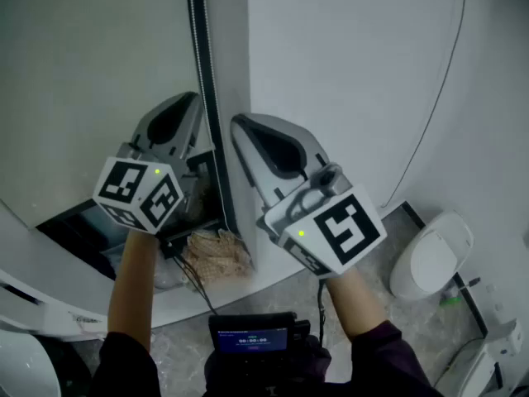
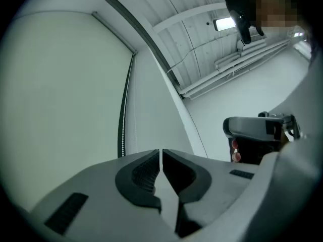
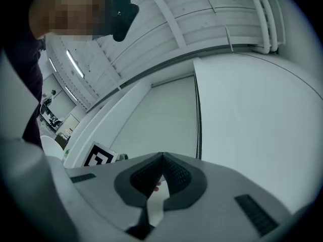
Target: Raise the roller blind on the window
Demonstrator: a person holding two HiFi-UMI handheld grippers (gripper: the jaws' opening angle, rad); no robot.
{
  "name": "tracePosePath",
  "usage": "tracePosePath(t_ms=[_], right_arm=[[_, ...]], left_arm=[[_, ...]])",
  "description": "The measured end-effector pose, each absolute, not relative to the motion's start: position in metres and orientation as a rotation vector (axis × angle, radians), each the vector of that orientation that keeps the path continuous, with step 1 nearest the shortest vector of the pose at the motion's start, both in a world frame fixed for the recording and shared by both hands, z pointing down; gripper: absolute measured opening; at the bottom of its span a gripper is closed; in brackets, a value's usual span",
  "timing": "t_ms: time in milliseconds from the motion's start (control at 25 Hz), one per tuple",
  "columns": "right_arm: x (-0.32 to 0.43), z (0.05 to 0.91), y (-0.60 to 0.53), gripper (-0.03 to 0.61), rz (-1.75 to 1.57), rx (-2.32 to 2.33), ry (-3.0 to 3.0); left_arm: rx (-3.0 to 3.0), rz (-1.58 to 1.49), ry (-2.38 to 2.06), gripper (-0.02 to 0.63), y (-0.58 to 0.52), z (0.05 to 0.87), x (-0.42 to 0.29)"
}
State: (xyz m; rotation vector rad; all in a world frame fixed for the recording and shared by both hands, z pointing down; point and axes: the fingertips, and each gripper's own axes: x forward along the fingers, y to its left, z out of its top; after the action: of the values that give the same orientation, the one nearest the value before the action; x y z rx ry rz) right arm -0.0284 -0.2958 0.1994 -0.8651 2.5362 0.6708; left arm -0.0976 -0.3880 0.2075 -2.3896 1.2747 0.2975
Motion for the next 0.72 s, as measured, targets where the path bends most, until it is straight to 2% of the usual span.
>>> tracePosePath(t_ms=[280,600,720], right_arm=[[-0.024,0.214,-0.286,0.008,0.603,-0.882,2.553],[0.014,0.203,-0.289,0.009,0.467,-0.883,2.49],[0.016,0.196,-0.288,0.009,0.472,-0.889,2.472]], left_arm=[[-2.442,0.29,1.284,0.018,-0.378,0.23,-0.09],[-2.527,0.272,1.352,0.021,-0.446,0.2,-0.076],[-2.642,0.308,1.321,0.067,-0.48,0.18,-0.076]])
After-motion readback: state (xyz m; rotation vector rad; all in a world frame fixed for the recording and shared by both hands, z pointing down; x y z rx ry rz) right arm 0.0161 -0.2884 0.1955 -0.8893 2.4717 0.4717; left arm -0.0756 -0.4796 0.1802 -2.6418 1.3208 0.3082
